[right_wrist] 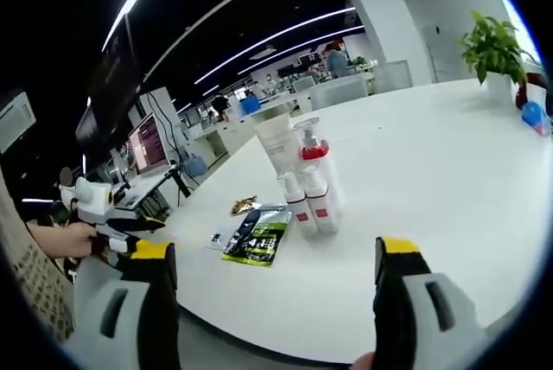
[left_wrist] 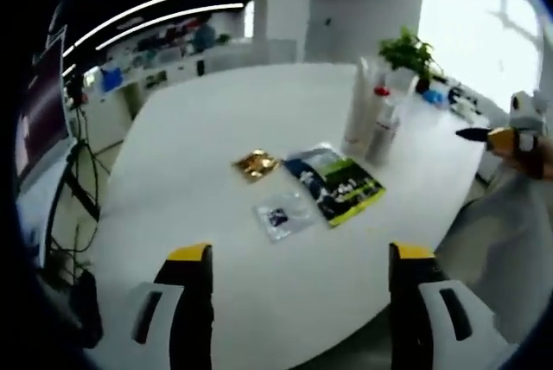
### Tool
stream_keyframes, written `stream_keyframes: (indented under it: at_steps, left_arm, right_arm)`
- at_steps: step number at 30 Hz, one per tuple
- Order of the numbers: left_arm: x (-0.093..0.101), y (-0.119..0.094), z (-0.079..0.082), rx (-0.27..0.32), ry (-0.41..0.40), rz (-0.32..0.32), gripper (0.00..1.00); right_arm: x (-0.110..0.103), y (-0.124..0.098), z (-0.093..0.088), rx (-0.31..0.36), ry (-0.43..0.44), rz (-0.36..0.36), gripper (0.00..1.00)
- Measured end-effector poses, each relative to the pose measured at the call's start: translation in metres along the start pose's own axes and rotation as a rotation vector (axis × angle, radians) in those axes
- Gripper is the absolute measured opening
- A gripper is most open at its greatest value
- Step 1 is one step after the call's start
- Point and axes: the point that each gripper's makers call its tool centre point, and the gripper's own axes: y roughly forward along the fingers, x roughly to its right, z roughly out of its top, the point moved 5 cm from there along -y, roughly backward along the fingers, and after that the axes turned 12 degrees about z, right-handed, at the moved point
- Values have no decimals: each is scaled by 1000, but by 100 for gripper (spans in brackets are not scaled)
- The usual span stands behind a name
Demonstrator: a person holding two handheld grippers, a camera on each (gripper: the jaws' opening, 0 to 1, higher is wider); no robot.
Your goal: Arrange the skincare products in the storage area until every visible bottle or jar stands upright without overlapping.
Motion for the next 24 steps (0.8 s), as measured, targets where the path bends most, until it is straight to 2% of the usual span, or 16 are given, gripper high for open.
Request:
stream_keyframes:
  at_steps: [4,7,10,15,24]
  left_arm:
    - [4,-5,-1,7,-18,-29,85]
    - [5,-7,-5,5,-5,-31,87]
    - [4,-10,-10,-4,-27,-38,89]
    - [3,-10,-4,30,-49,-41,97]
    - [3,-11,-4,38,-34,-45,97]
  right_arm:
    - [-1,0,-1,-8,2,5,95]
    - [-1,1,-2,-15,1,8,95]
    - [-1,2,-3,-26,-1,10,95]
    - [-2,2,-4,-35,-5,9,95]
    - [-1,2,-4,-35,-8,4,95]
